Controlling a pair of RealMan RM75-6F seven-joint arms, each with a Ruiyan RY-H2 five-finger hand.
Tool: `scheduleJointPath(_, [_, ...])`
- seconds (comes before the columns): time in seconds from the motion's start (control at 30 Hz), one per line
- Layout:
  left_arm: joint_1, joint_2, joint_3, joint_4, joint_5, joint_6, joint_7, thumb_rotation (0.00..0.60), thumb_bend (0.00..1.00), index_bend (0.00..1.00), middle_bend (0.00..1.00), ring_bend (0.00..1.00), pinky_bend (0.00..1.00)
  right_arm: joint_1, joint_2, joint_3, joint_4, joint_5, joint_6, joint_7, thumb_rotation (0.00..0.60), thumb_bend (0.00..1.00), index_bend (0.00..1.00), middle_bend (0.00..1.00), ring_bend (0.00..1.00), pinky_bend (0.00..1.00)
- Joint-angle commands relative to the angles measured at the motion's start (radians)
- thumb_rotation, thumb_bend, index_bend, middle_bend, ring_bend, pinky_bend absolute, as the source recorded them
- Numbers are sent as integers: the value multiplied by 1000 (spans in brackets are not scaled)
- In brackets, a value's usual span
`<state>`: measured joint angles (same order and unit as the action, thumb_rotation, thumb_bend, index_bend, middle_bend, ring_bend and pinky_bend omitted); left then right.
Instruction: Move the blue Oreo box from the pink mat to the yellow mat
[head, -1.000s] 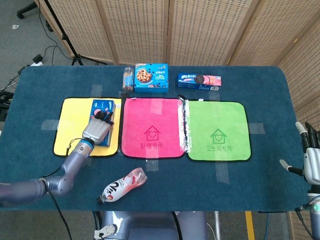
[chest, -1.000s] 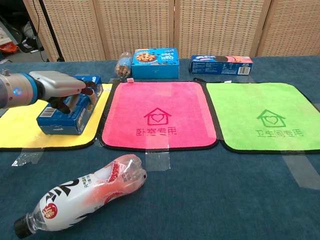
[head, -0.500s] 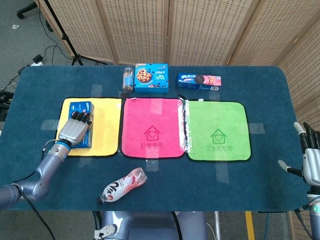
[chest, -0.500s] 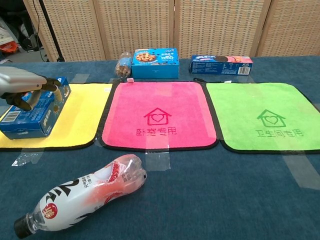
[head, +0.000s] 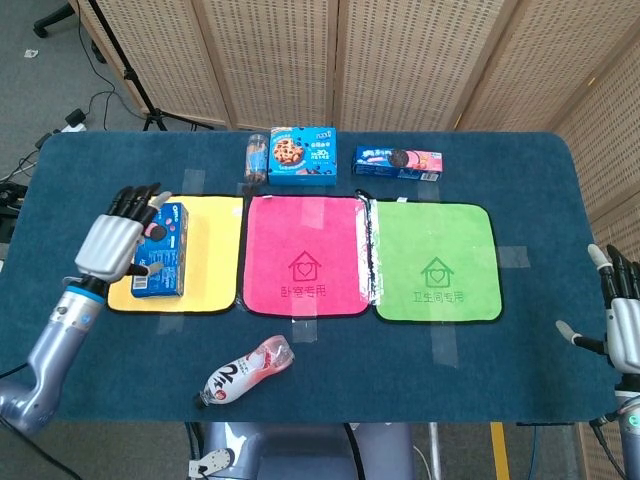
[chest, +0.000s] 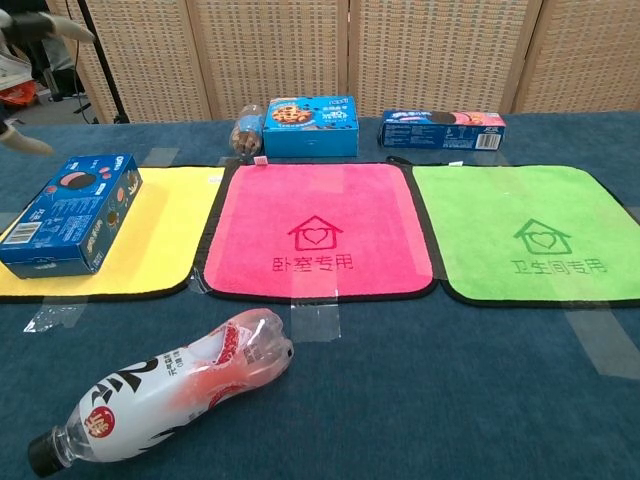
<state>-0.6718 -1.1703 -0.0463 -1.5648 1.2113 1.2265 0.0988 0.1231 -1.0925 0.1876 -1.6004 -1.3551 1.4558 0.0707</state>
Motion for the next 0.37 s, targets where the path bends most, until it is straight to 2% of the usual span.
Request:
scheduleJointPath(0.03, [160, 93, 25, -91, 84, 189, -60, 600, 0, 0, 0, 0, 0, -2, 3, -2, -4, -8, 6, 5, 600, 0, 0, 0, 0, 0])
scheduleJointPath(0.2, [294, 150, 88, -158, 70, 272, -90, 600, 0, 0, 0, 0, 0, -2, 3, -9, -11, -27, 12, 1, 600, 0, 0, 0, 0, 0])
scheduleJointPath(0.37, [400, 152, 132, -153, 86, 330, -172, 600, 0, 0, 0, 0, 0, -5, 3, -11, -19, -41, 27, -6, 600, 0, 0, 0, 0, 0])
